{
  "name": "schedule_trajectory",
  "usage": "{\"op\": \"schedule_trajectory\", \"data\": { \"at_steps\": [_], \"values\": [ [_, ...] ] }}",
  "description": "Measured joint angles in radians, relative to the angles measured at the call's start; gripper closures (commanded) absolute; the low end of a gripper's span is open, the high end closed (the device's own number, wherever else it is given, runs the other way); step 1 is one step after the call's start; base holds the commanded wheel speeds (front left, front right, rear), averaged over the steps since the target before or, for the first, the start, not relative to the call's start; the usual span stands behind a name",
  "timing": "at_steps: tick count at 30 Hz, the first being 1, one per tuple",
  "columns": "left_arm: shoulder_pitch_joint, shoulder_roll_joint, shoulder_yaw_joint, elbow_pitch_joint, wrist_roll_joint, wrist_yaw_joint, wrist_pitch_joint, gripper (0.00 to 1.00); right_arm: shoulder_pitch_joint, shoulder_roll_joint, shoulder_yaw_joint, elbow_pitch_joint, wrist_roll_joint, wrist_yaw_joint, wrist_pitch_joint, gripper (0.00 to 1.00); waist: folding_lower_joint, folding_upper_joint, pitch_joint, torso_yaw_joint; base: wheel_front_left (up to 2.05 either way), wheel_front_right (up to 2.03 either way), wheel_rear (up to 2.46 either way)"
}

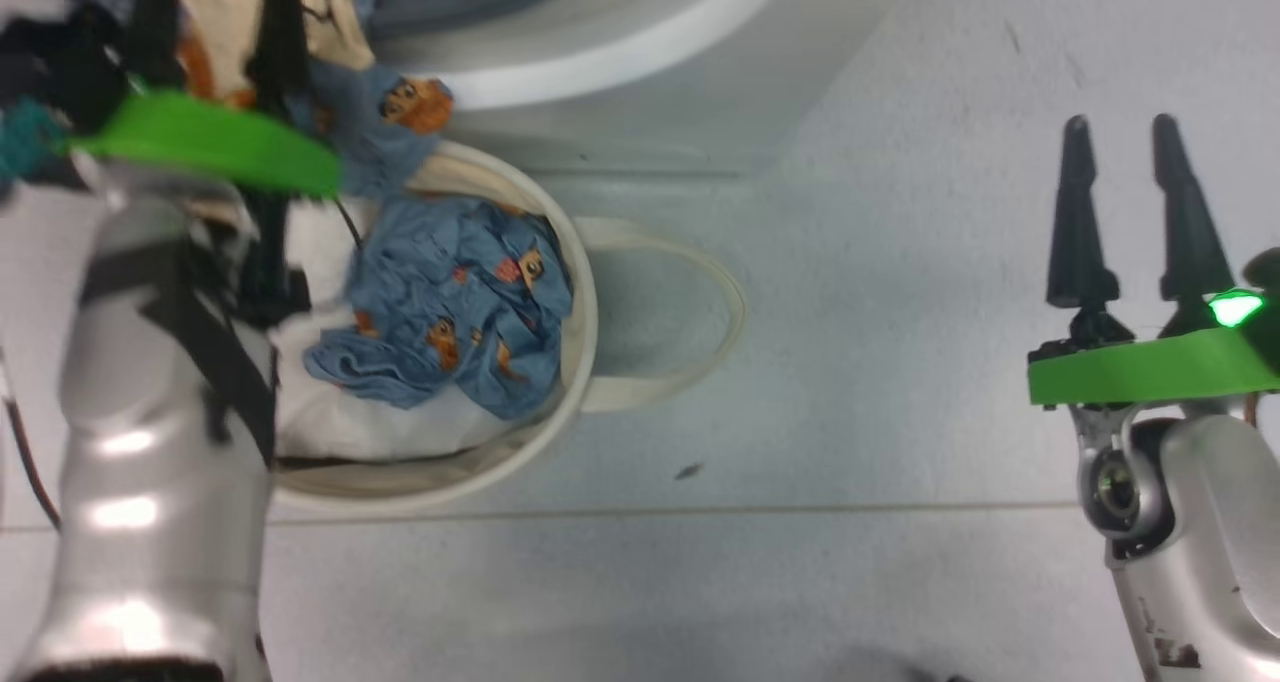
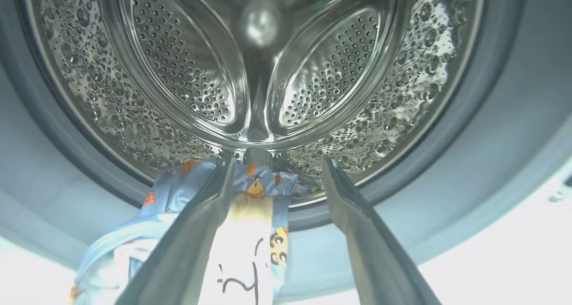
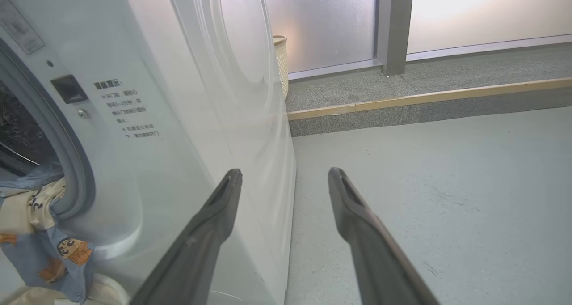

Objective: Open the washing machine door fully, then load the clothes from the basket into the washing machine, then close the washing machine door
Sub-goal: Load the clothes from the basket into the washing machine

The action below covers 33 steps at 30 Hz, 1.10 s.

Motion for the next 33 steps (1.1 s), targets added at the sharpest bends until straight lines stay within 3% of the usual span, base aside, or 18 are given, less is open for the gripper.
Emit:
{"op": "schedule_trajectory", "data": {
  "at_steps": [9, 18, 24, 33],
  "values": [
    [0.262, -0.012, -0.072, -0.136, -0.003, 0.000, 0.000, 0.00, 0.007, -0.002, 0.043, 0.051, 0.024, 0.000, 0.000, 0.00, -0.0001, 0.0000, -0.143, 0.045, 0.00, 0.00, 0.00],
    [0.473, -0.027, -0.074, -0.198, -0.040, 0.000, 0.000, 0.00, 0.101, -0.002, 0.045, 0.084, 0.051, 0.000, 0.000, 0.00, -0.0001, 0.0000, -0.295, 0.074, 0.00, 0.00, 0.00],
    [0.537, -0.034, -0.100, -0.218, -0.038, 0.000, 0.000, 0.00, 0.133, -0.003, 0.049, 0.087, 0.061, 0.000, 0.000, 0.00, -0.0001, 0.0000, -0.364, 0.089, 0.00, 0.00, 0.00],
    [0.542, -0.036, -0.072, -0.227, -0.039, 0.000, 0.000, 0.00, 0.133, -0.012, 0.055, 0.086, 0.061, 0.000, 0.000, 0.00, 0.0003, -0.0001, -0.366, 0.082, 0.00, 0.00, 0.00]
  ]
}}
